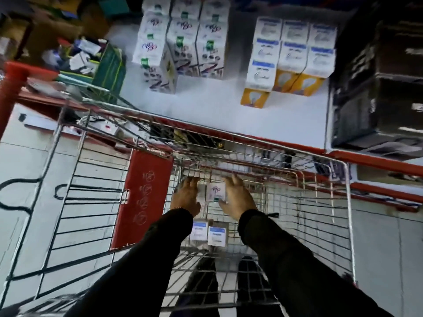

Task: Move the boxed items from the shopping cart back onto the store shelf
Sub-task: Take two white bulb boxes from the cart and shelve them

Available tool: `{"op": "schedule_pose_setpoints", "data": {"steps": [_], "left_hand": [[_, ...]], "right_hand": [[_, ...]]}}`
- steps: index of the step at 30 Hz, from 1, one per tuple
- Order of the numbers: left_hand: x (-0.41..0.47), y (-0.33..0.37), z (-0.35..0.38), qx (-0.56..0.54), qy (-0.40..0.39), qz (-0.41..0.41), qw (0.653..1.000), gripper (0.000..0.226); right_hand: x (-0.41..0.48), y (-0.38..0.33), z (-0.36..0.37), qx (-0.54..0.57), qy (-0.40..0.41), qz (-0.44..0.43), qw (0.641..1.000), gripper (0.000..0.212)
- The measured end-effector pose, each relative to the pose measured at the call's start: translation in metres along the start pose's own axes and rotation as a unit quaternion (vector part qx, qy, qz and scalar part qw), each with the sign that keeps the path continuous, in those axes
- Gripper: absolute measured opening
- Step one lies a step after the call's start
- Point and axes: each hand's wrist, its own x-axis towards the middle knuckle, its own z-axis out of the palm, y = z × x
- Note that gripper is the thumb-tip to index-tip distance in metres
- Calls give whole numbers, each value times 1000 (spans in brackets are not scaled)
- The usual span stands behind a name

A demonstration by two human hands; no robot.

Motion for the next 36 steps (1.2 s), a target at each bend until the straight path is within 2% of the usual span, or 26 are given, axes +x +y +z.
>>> {"op": "schedule_pose_setpoints", "data": {"steps": [3,5,10,14,25,30,36], "left_hand": [[16,-7,11,60,-40,10,997,84],[25,-11,19,80,-33,28,996,78],[30,-15,24,64,-18,54,996,56],[14,-15,4,54,-3,73,996,58],[-74,-1,-108,73,106,134,983,69],[-100,5,-159,105,200,190,955,68],[-116,15,-224,103,292,225,924,73]], "right_hand": [[20,-1,15,-53,-23,-14,998,76],[31,-1,25,-91,-26,-27,995,74],[40,-3,30,-115,-21,-36,992,71],[23,-11,18,-122,15,-35,992,69],[-62,-73,-63,-111,95,-42,988,80],[-90,-102,-106,-97,157,-77,980,69],[-105,-129,-164,-112,250,-101,957,76]]}}
